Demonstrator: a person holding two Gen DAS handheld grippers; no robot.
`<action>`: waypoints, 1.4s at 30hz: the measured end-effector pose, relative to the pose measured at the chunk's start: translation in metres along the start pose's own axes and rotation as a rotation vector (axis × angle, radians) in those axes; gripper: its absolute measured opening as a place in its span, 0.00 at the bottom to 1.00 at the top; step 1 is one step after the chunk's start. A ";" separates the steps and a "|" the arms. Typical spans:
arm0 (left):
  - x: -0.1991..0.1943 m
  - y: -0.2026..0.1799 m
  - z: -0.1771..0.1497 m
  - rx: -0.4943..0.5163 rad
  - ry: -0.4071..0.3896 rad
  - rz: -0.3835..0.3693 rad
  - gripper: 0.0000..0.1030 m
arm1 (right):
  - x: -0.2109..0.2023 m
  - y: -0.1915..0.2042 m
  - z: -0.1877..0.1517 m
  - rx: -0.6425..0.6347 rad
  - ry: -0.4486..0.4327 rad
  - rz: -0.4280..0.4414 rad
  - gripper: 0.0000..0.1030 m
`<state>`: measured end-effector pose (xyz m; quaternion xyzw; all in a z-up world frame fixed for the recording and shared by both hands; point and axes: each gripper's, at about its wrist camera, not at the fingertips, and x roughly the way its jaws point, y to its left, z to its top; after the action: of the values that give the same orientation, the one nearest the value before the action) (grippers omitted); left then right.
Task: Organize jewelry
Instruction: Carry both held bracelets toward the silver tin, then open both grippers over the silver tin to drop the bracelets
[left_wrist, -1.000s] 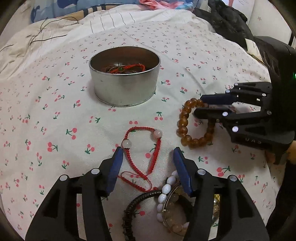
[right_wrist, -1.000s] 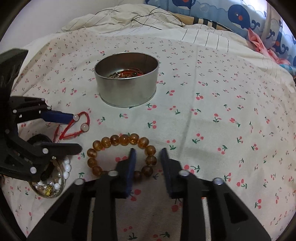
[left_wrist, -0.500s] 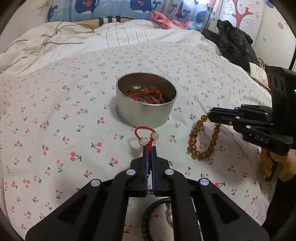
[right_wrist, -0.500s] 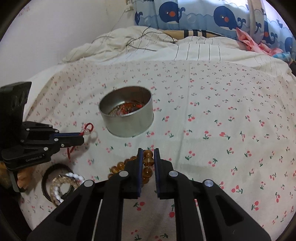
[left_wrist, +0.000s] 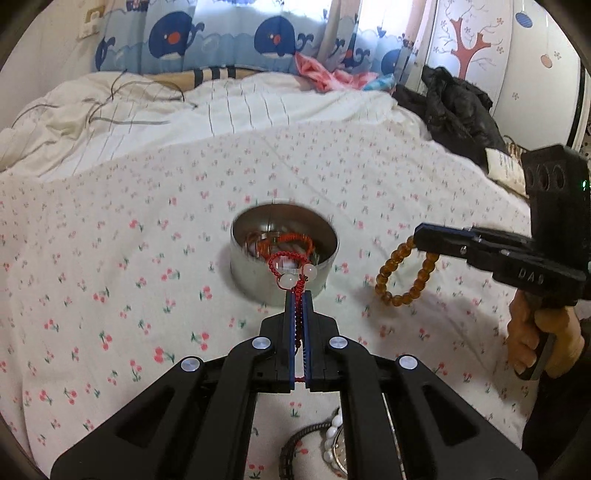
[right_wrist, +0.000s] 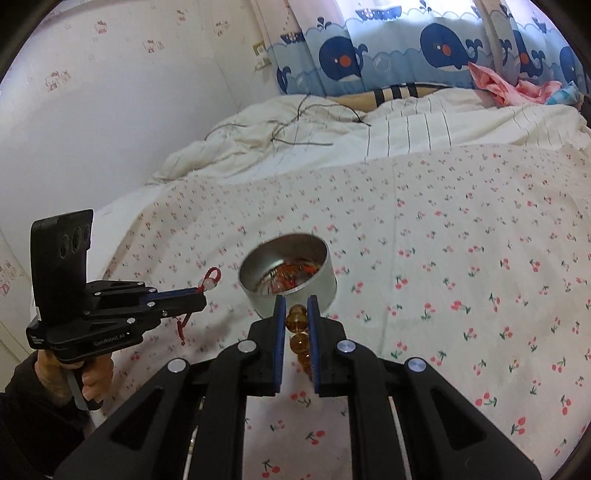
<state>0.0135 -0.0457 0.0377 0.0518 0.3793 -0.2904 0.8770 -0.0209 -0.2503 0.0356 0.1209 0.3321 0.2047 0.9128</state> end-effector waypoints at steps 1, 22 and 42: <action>0.000 -0.001 0.004 0.009 -0.005 -0.002 0.03 | -0.001 0.001 0.002 0.003 -0.011 0.012 0.12; 0.048 0.003 0.049 0.003 0.007 0.012 0.03 | 0.009 0.012 0.038 -0.007 -0.087 0.082 0.12; 0.068 0.017 0.044 -0.048 0.089 0.061 0.29 | 0.031 0.022 0.057 0.005 -0.088 0.125 0.12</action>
<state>0.0876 -0.0770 0.0192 0.0552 0.4230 -0.2516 0.8687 0.0316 -0.2217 0.0692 0.1523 0.2840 0.2549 0.9117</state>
